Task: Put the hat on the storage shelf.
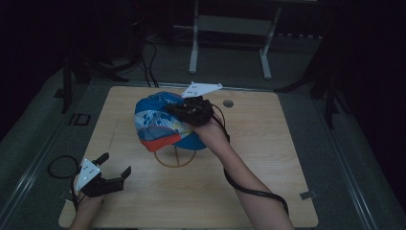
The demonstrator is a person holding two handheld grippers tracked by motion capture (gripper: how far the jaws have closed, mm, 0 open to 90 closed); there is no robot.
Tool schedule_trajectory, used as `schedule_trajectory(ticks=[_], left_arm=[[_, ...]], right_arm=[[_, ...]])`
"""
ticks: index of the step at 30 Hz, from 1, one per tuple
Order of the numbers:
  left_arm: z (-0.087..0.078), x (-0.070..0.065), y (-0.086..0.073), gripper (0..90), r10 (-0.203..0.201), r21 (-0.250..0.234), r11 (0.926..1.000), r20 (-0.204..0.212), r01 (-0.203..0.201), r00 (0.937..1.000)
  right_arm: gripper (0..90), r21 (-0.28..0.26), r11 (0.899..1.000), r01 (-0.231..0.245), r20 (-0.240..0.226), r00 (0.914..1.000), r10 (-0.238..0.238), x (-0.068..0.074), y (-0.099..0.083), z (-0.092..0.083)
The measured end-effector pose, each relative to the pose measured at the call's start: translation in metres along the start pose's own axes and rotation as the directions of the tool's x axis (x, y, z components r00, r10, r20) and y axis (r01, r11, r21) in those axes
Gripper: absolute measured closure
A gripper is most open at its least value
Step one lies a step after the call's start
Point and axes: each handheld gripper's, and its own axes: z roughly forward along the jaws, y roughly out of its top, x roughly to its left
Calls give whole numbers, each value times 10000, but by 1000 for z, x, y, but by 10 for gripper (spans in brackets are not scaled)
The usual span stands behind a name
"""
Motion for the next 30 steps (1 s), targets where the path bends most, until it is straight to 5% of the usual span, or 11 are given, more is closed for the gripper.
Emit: schedule_trajectory(ticks=[5, 11, 25, 30], left_arm=[[1, 0, 0, 22, -24, 31, 10000, 52, 24, 10000], [0, 0, -1, 22, -57, 8, 10000, 129, 57, 9999], [2, -1, -2, 22, -128, 59, 9999, 209, 127, 9997], [2, 0, -3, 22, -151, 51, 9999, 225, 150, 9996]], right_arm=[[895, 41, 9997, 239, 94, 9997, -239, 3, 0, 0], [744, -273, 9996, 84, 165, 9998, -79, 2, -2, -6], [726, -190, 9998, -48, 202, 9998, 52, -3, -12, -16], [650, -312, 9995, 60, 144, 9999, -55, -1, -12, -22]])
